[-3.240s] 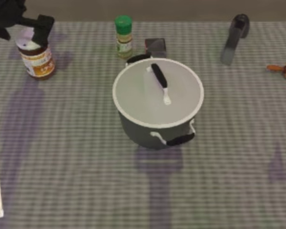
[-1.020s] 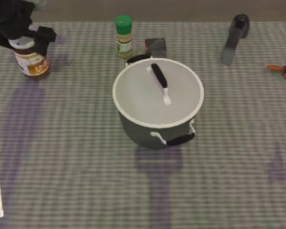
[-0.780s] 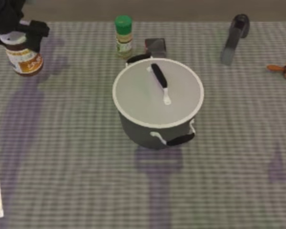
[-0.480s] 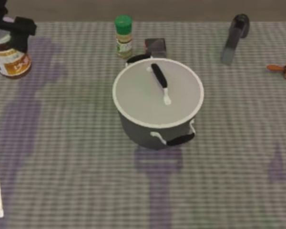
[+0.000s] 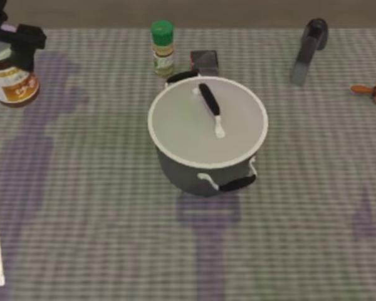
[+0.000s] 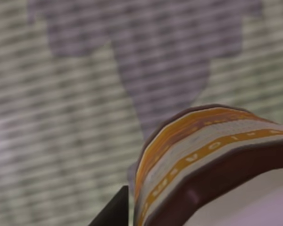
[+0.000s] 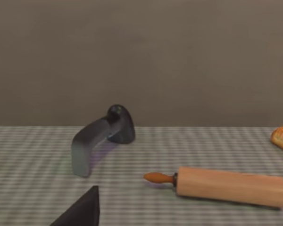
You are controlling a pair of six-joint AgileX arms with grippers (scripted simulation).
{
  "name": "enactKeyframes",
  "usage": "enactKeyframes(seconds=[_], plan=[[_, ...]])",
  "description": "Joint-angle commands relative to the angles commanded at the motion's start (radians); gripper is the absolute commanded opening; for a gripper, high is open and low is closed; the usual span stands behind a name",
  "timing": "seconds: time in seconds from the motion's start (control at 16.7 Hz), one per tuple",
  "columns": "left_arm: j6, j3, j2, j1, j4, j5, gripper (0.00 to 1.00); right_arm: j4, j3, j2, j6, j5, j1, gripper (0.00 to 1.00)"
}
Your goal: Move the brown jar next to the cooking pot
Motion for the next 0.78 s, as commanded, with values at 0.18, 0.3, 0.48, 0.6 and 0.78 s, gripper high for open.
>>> enactKeyframes(seconds=[0.18, 0.3, 0.48, 0.6, 0.78], plan=[[-0.096, -0.068, -0.022, -0.056, 0.04, -0.03, 0.0, 0.0, 0.0, 0.0, 0.0, 0.0, 0.0, 1.0], [-0.2, -0.137, -0.045, -0.113, 0.08, -0.061, 0.0, 0.0, 0.0, 0.0, 0.0, 0.0, 0.0, 1.0], [-0.38, -0.253, -0.086, -0.207, 0.15, -0.112, 0.0, 0.0, 0.0, 0.0, 0.0, 0.0, 0.0, 1.0], [-0.484, -0.324, -0.113, -0.264, 0.193, -0.143, 0.0, 0.0, 0.0, 0.0, 0.0, 0.0, 0.0, 1.0], [-0.569, -0.392, -0.14, -0.317, 0.235, -0.173, 0.0, 0.0, 0.0, 0.0, 0.0, 0.0, 0.0, 1.0]])
